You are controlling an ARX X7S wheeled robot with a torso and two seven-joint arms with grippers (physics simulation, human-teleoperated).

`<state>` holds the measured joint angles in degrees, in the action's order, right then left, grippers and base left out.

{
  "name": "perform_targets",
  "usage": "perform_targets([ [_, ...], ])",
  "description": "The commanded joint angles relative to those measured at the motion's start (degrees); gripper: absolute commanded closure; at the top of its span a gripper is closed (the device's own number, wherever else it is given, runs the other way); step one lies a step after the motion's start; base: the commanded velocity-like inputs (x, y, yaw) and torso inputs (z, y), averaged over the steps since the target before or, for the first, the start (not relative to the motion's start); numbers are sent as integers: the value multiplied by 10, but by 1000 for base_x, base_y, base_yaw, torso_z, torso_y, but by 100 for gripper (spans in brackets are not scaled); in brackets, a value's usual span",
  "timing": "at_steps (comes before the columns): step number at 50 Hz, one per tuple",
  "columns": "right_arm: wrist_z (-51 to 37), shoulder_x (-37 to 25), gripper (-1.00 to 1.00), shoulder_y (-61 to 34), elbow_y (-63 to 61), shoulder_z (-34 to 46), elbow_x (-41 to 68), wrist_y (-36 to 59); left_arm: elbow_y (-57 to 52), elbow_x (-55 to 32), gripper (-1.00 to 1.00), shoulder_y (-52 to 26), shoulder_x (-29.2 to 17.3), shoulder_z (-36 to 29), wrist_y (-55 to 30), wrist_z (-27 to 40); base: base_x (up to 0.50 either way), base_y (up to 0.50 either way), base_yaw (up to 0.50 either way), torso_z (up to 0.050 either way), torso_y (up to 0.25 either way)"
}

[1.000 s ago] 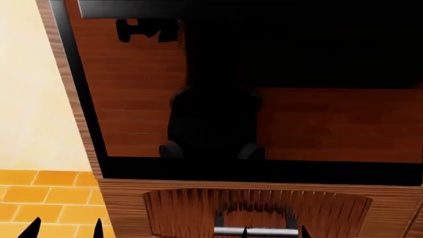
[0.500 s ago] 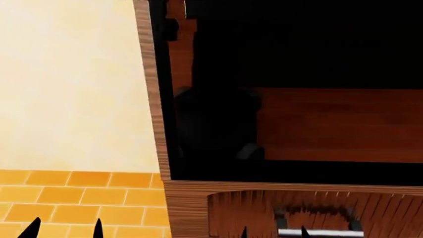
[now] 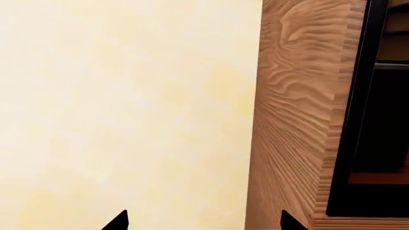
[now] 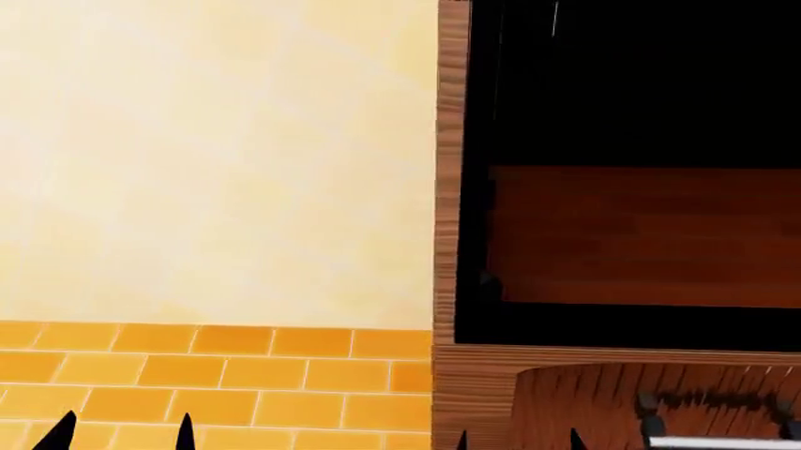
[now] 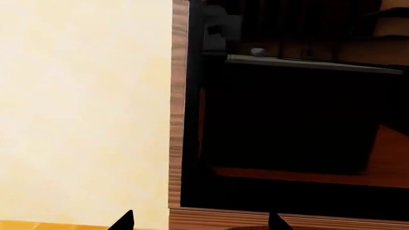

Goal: Close the microwave door

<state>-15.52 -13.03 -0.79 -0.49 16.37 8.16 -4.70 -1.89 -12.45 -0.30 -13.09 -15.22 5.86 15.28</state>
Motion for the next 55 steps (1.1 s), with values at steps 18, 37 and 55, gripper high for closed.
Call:
perform_targets([
  [18, -25, -6, -100, -11, -2, 19, -26, 36, 0, -6, -100, -2, -5, -6, 0, 8, 0, 67, 0, 0, 0],
  [37, -32, -60, -100, 57, -426, 61, -208, 164, -2, -8, -100, -2, -7, -10, 0, 15, 0, 0, 0, 0, 0],
  [55, 210, 130, -100, -77, -595, 114, -427, 248, -3, -13, -100, -5, -11, -15, 0, 17, 0, 0, 0, 0, 0],
])
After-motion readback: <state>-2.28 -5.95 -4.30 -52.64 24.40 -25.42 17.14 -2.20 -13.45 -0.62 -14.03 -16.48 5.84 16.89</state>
